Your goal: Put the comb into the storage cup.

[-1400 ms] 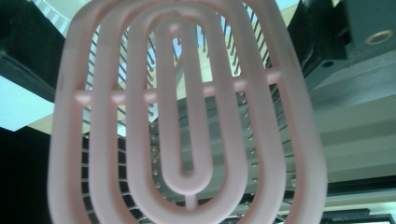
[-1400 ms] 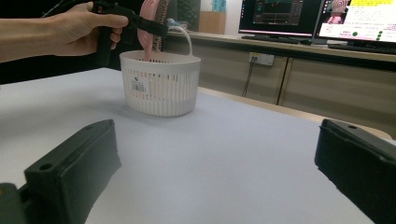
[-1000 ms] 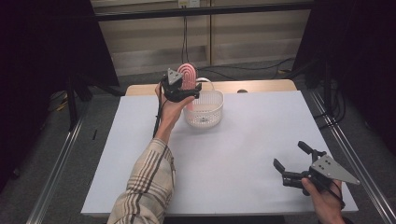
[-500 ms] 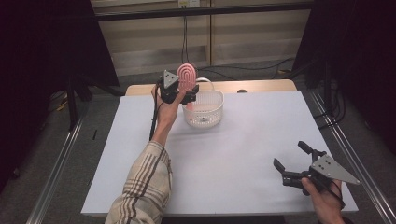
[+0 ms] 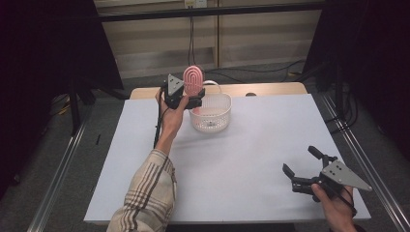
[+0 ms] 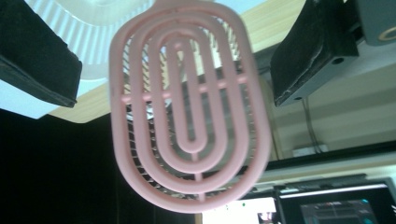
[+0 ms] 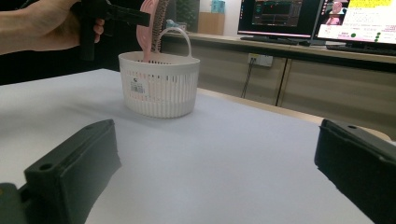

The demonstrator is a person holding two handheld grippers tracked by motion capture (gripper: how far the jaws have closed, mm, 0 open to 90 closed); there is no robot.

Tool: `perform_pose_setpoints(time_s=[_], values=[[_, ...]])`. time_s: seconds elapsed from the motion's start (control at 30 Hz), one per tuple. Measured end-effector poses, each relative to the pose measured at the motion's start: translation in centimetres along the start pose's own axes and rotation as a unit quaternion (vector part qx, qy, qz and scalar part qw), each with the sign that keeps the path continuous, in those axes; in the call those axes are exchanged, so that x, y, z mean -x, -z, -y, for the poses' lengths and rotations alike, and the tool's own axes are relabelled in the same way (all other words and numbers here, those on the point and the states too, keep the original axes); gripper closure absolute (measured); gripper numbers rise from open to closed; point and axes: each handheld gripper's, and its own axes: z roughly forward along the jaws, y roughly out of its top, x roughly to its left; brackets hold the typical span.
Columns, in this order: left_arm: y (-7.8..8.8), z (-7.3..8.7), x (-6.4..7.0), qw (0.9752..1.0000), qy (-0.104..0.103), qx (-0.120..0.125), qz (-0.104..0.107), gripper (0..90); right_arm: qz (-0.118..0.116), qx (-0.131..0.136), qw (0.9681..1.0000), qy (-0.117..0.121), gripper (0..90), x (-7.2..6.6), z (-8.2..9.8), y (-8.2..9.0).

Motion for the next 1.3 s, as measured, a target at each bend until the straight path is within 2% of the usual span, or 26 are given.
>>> perform_pose_setpoints(time_s=[0.13,0.23,0.27,0.3,0.33,0.43,0.47,0.63,0.8,0.9,1.1,1.17,1.3], values=[[0.4,0.0,-0.1,1.0,0.007,0.002,-0.003,1.3,0.002,-0.002,1.0,0.003,0.0,0.0,0.0,0.0],[0.6,0.0,0.1,1.0,-0.004,0.003,-0.004,1.2,0.004,-0.001,1.0,0.001,0.0,0.1,0.0,0.0],[0.8,0.0,0.2,0.9999,0.013,0.011,-0.003,1.3,0.006,0.0,1.0,0.002,0.0,0.1,0.0,0.0],[0.8,0.0,0.2,0.9999,0.013,0.011,-0.003,1.0,0.006,0.0,1.0,0.002,0.0,0.1,0.0,0.0],[1.2,-0.1,0.2,0.9994,0.028,0.018,0.007,1.0,0.006,0.001,1.0,0.001,0.0,0.2,0.0,0.0],[1.5,-0.3,0.2,0.9992,0.032,0.022,0.01,1.0,0.008,0.0,1.0,0.001,0.0,0.2,0.1,0.0],[1.7,-0.4,0.1,0.9995,0.024,0.021,0.008,1.0,0.008,0.0,1.0,0.001,0.0,0.2,0.1,0.0],[2.7,-0.7,-0.3,0.9995,0.02,0.026,0.001,0.8,0.01,0.001,0.9999,-0.003,0.0,0.5,0.2,0.0],[3.6,-0.9,-0.6,0.9996,0.012,0.023,0.01,0.7,0.01,0.0,0.9999,-0.002,0.0,0.5,0.3,0.0],[3.9,-1.1,-0.6,0.9995,0.015,0.026,0.01,1.0,0.013,0.0,0.9999,-0.001,0.0,0.6,0.3,0.0],[5.2,-1.2,-0.7,0.9993,0.008,0.035,0.009,1.3,0.011,0.0,0.9999,-0.001,0.0,0.5,0.2,0.0],[5.9,-1.3,-0.5,0.9993,-0.01,0.034,0.01,1.3,0.011,0.0,0.9999,-0.002,0.0,0.5,0.2,0.0],[6.6,-1.5,-0.4,0.9989,-0.018,0.041,0.011,1.5,0.012,-0.001,0.9999,-0.003,0.0,0.4,0.2,0.0]])
